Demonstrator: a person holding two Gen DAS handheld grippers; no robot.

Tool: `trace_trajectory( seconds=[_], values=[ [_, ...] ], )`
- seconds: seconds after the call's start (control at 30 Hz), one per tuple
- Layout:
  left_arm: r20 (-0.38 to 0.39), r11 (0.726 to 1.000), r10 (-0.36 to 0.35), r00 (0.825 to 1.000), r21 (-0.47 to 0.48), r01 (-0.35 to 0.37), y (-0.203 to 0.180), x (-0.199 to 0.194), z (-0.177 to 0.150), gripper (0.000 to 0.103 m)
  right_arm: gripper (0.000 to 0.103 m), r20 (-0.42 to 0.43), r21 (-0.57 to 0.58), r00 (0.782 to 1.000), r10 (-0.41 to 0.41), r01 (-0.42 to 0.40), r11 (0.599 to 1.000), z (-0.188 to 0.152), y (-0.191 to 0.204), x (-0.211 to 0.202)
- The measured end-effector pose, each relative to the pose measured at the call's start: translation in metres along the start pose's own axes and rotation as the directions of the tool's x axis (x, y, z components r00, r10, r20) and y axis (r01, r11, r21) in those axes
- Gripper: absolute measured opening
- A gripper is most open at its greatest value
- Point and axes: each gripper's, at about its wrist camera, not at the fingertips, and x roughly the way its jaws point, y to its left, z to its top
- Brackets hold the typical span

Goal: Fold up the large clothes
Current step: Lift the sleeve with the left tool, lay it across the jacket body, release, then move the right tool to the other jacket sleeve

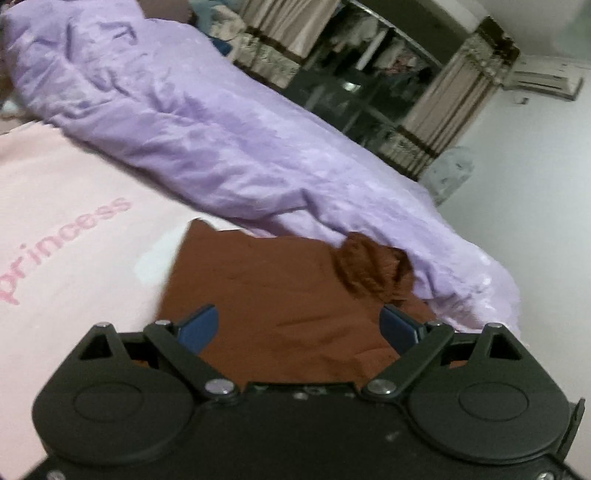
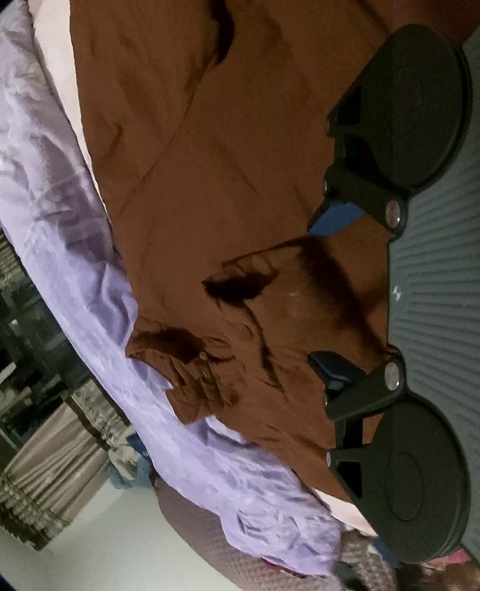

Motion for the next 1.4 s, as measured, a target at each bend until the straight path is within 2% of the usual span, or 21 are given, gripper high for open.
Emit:
trace_trajectory(
  seconds=[0.03, 0.07, 0.1, 0.13, 0.17, 0.23, 0.3, 0.37, 0.4, 0.47, 0.53, 0.63, 0.7, 0.8, 0.93, 1.07, 1.13, 1.2, 1.27, 1.33, 1.4],
  values=[
    [0.002, 1.0, 0.005, 1.0, -0.002, -0.005, 0.006, -0.005, -0.001, 0.094, 0.076, 0.003, 0.011, 1.0, -0.003, 0.003, 1.0, 0.001, 0.0, 0.005],
    [0.003, 1.0, 0.011, 1.0, -0.003, -0.011, 0.012, -0.004, 0.003, 0.094, 0.062, 0.008, 0.025, 1.0, 0.004, -0.004, 1.0, 0.002, 0.0, 0.011],
    [0.001, 1.0, 0.014, 1.0, -0.003, -0.014, 0.015, -0.009, 0.005, 0.094, 0.054, 0.013, 0.038, 1.0, 0.017, -0.018, 0.999, 0.003, 0.0, 0.013],
    [-0.003, 1.0, 0.013, 1.0, -0.001, -0.013, 0.013, -0.011, 0.006, 0.094, 0.036, 0.012, 0.048, 0.999, 0.032, -0.032, 0.998, 0.004, 0.001, 0.015],
    [-0.006, 1.0, 0.005, 1.0, 0.004, -0.005, 0.008, -0.011, 0.007, 0.094, 0.025, 0.011, 0.05, 0.999, 0.047, -0.048, 0.998, 0.006, 0.002, 0.013],
    [-0.013, 1.0, -0.015, 1.0, 0.02, 0.015, -0.001, -0.005, 0.007, 0.094, 0.021, 0.054, 0.023, 0.997, 0.053, -0.054, 0.998, 0.007, 0.008, 0.001],
    [-0.03, 0.998, -0.037, 0.999, 0.044, 0.038, -0.008, 0.002, 0.0, 0.094, 0.021, 0.084, -0.001, 0.995, 0.06, -0.06, 0.998, 0.007, 0.011, -0.006],
    [-0.069, 0.997, -0.036, 0.997, 0.068, 0.041, -0.012, 0.019, -0.01, 0.094, 0.025, 0.064, -0.013, 0.997, 0.038, -0.037, 0.999, 0.005, 0.011, 0.0],
    [-0.092, 0.996, -0.018, 0.996, 0.084, 0.026, -0.013, 0.028, -0.015, 0.094, 0.025, 0.051, -0.022, 0.999, 0.009, -0.008, 1.0, 0.004, 0.01, 0.005],
    [-0.111, 0.989, 0.074, 0.991, 0.133, -0.059, -0.01, 0.046, -0.026, 0.093, 0.027, 0.029, -0.04, 0.999, -0.036, 0.037, 0.999, 0.0, 0.005, 0.014],
    [-0.14, 0.98, 0.126, 0.982, 0.17, -0.102, -0.001, 0.06, -0.034, 0.088, 0.028, 0.031, -0.029, 0.999, -0.019, 0.02, 0.999, -0.002, -0.001, 0.013],
    [-0.134, 0.975, 0.115, 0.984, 0.206, -0.086, 0.0, 0.057, -0.036, 0.089, 0.043, 0.048, -0.027, 0.998, -0.037, 0.038, 0.999, 0.002, -0.001, 0.002],
    [-0.131, 0.974, 0.114, 0.985, 0.211, -0.085, -0.006, 0.051, -0.031, 0.089, 0.043, 0.111, -0.062, 0.992, -0.065, 0.072, 0.995, 0.005, 0.009, -0.014],
    [-0.101, 0.976, 0.083, 0.991, 0.207, -0.061, -0.014, 0.035, -0.023, 0.089, 0.043, 0.168, -0.153, 0.986, -0.011, 0.037, 0.988, 0.008, 0.029, -0.029],
    [-0.073, 0.971, 0.096, 0.993, 0.226, -0.078, -0.021, 0.027, -0.022, 0.091, 0.043, 0.123, -0.218, 0.992, 0.035, -0.008, 0.976, 0.007, 0.044, -0.018],
    [-0.125, 0.964, 0.159, 0.979, 0.236, -0.126, -0.012, 0.043, -0.034, 0.091, 0.042, 0.027, -0.189, 1.0, 0.0, 0.005, 0.982, -0.002, 0.029, 0.015],
    [-0.136, 0.961, 0.172, 0.976, 0.242, -0.135, -0.007, 0.052, -0.039, 0.091, 0.042, 0.047, -0.179, 0.998, 0.036, -0.027, 0.984, -0.004, 0.019, 0.017],
    [-0.124, 0.951, 0.184, 0.975, 0.274, -0.145, -0.01, 0.053, -0.041, 0.092, 0.047, 0.041, -0.141, 0.996, 0.079, -0.072, 0.987, 0.001, 0.012, 0.003],
    [-0.118, 0.945, 0.191, 0.974, 0.29, -0.15, -0.016, 0.052, -0.041, 0.094, 0.059, 0.082, -0.141, 0.993, 0.09, -0.078, 0.987, 0.008, 0.006, -0.02],
    [-0.113, 0.945, 0.185, 0.976, 0.293, -0.145, -0.02, 0.048, -0.039, 0.094, 0.068, 0.152, -0.165, 0.986, 0.073, -0.048, 0.985, 0.017, -0.003, -0.047],
    [-0.11, 0.945, 0.177, 0.978, 0.296, -0.138, -0.02, 0.041, -0.037, 0.094, 0.07, 0.222, -0.158, 0.975, 0.017, 0.019, 0.987, 0.03, -0.029, -0.076]
  ],
)
